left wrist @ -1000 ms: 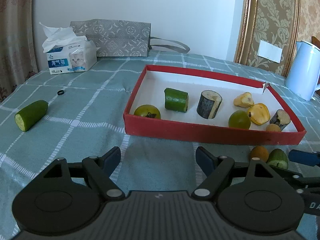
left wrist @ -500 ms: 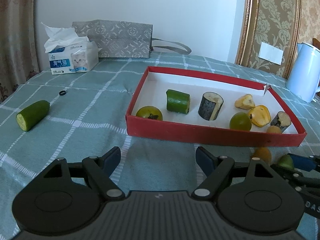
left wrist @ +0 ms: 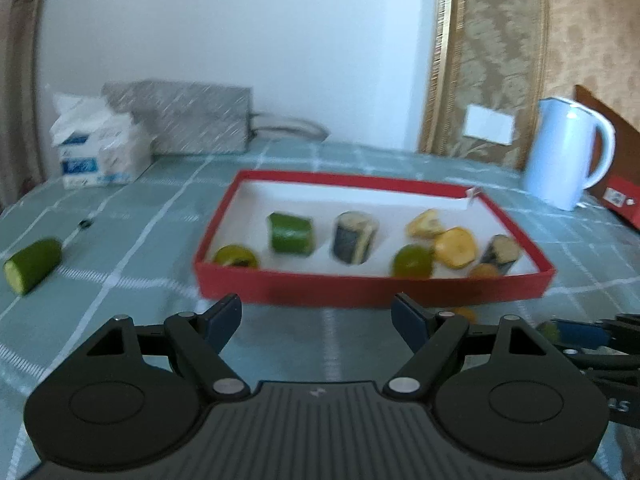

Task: Organize fruits
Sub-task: 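Reach the right gripper to a green cucumber chunk on the cloth and grasp it, then grasp a small brown fruit on the cloth with the left gripper while the right gripper holds the cucumber chunk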

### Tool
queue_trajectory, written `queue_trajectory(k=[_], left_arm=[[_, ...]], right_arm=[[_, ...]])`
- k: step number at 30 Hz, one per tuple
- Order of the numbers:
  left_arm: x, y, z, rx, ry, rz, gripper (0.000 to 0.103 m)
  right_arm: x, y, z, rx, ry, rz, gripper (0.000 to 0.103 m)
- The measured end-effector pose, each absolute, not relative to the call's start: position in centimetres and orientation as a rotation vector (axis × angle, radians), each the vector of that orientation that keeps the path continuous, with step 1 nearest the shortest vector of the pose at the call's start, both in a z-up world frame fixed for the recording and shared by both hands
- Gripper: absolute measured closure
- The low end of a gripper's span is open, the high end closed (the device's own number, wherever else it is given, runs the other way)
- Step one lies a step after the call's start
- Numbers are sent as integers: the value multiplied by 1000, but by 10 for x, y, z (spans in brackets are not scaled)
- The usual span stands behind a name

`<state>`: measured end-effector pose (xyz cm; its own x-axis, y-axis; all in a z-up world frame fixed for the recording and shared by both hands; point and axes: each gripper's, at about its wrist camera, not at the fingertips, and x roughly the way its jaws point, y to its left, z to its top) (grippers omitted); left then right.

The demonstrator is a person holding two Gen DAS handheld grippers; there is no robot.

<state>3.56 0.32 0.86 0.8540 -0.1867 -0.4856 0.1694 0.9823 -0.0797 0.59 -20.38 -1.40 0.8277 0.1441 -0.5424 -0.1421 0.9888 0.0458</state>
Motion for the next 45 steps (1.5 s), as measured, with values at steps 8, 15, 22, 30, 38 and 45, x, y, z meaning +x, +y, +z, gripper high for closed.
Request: queue_trajectory(k=[8, 15, 22, 30, 38, 45], left_arm=[[38, -27, 7, -13, 528, -275, 21], [55, -38, 2, -91, 631, -333, 20], [68, -45, -4, -108, 692, -332, 20], [70, -61, -7, 0, 675, -301, 20], [68, -70, -12, 97, 648, -279, 20], [66, -71, -13, 117, 635, -283, 23]], right_arm=[[7, -202, -15, -10, 588, 149, 65], [5, -198, -14, -38, 582, 145, 65], [7, -201, -16, -31, 604, 147, 63], [7, -201, -17, -37, 609, 146, 63], [8, -202, -17, -32, 623, 146, 61], [8, -201, -18, -36, 624, 146, 60]])
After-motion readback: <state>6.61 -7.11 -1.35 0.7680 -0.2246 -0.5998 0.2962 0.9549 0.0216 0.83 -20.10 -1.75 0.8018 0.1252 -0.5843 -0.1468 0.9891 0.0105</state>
